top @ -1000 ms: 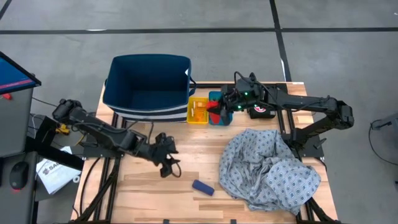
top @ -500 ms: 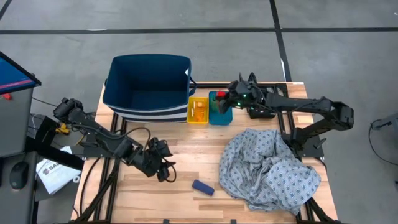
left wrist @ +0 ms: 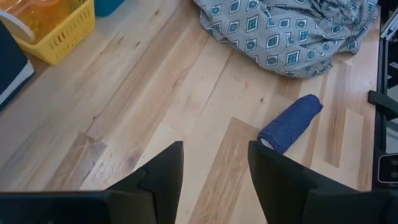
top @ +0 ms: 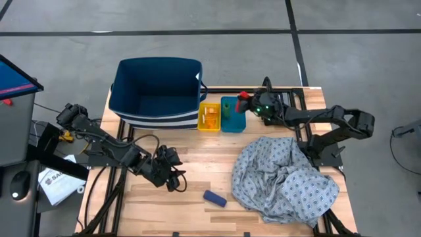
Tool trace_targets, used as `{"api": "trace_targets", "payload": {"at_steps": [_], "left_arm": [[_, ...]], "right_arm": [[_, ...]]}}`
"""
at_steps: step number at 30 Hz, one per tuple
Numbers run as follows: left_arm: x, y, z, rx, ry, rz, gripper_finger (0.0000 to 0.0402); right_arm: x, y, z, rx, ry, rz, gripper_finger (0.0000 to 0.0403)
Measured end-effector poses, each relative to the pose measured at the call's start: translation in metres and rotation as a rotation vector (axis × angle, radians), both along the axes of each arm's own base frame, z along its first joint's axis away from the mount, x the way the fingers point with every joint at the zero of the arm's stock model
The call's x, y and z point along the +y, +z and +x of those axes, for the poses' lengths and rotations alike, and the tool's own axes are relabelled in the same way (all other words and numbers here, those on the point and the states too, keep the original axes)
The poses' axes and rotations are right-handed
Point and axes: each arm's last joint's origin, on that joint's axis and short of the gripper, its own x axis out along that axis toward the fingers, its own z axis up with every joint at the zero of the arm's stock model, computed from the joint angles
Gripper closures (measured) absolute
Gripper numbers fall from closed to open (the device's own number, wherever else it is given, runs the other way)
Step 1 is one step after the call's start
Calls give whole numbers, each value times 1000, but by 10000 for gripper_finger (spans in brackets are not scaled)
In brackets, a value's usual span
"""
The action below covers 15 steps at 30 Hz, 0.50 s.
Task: Pick & place medical supplies in basket/bin
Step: Put the red bandage into the right blue bin
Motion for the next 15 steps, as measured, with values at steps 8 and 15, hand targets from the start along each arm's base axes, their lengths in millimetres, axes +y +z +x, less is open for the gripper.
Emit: {"api": "trace_targets", "payload": {"at_steps": [8, 15], "left_arm": [[2, 0, 1, -7, 15, 10, 229], [8, 0, 4, -8, 42, 12, 230]], "right_arm": [[-10, -24, 8, 51, -8, -56, 320], [-19, -46, 14, 37, 17, -68, 321]]}}
